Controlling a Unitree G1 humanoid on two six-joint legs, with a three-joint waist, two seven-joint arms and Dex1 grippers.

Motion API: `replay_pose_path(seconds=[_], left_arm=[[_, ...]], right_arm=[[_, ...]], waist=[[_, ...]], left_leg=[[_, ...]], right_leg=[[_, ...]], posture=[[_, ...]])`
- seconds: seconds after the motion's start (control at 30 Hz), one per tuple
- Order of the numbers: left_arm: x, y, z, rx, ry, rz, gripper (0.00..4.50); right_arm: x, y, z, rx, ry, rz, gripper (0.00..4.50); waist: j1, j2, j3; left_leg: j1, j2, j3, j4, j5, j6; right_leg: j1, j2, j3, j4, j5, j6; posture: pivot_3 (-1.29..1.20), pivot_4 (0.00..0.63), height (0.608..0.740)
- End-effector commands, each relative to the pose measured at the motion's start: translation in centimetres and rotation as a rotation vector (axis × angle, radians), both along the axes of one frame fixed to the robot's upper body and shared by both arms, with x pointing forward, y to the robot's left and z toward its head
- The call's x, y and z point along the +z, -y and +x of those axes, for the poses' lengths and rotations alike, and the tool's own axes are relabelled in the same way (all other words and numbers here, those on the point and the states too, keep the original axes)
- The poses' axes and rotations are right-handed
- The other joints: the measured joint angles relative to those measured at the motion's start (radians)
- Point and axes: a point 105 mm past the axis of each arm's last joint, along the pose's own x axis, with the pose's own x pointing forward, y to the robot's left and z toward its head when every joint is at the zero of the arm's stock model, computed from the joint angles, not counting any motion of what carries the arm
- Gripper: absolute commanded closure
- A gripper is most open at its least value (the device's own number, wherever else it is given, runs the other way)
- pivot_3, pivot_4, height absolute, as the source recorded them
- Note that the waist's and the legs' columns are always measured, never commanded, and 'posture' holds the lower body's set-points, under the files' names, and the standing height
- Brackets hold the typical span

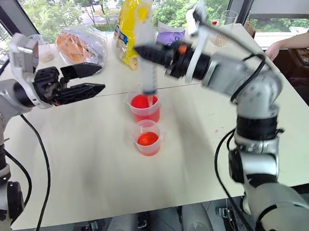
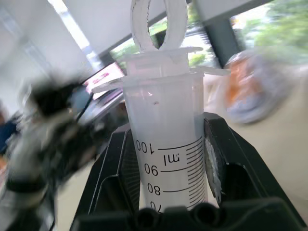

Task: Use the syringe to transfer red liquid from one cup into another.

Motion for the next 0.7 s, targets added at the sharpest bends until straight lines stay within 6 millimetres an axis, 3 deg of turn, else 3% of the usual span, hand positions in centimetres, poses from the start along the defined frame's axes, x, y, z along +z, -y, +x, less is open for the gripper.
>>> replay_pose_path(seconds=[0.03,0.17,0.43,0.6,0.7], left_arm=[[0.1,0.7,-0.8,-0.016,0.065,0.028,0.38],[-0.6,0.9,-1.0,-0.013,0.062,0.029,0.38],[-1.3,1.3,-1.4,-0.003,0.051,0.028,0.38],[-1.8,1.7,-1.6,-0.003,0.049,0.049,0.38],[-2.0,1.7,-1.7,-0.006,0.048,0.059,0.33]], right_arm=[[-1.6,2.9,2.1,-0.129,-0.214,-0.123,3.09],[-7.0,6.3,3.7,-0.316,-0.421,-0.38,3.09],[-15.4,9.4,3.8,-0.436,-0.674,-0.566,3.09],[-17.7,9.9,3.6,-0.446,-0.721,-0.615,3.09],[-18.0,9.9,3.6,-0.448,-0.722,-0.619,1.64]], waist=[[-0.001,0.0,0.0],[-0.004,0.0,0.0],[-0.007,0.0,0.0],[-0.006,0.0,0.0],[-0.003,0.0,0.0]], left_leg=[[0.0,0.0,0.0,0.0,0.0,0.001],[-0.001,-0.001,0.002,-0.001,-0.001,0.002],[-0.002,-0.001,0.002,-0.001,-0.001,0.002],[-0.002,-0.001,0.002,-0.001,-0.001,0.002],[-0.001,-0.001,0.002,-0.001,-0.001,0.002]], right_leg=[[0.0,-0.001,0.0,0.0,0.0,0.0],[-0.001,-0.001,0.001,-0.002,0.0,0.0],[-0.003,0.0,0.001,-0.001,0.0,0.0],[-0.002,0.001,0.001,-0.001,0.0,0.0],[-0.002,0.001,0.001,-0.001,0.0,0.0]], posture=[[0.0,0.15,0.74],[0.0,0.15,0.74],[0.0,0.15,0.74],[0.0,0.15,0.74],[0.0,0.15,0.74]])
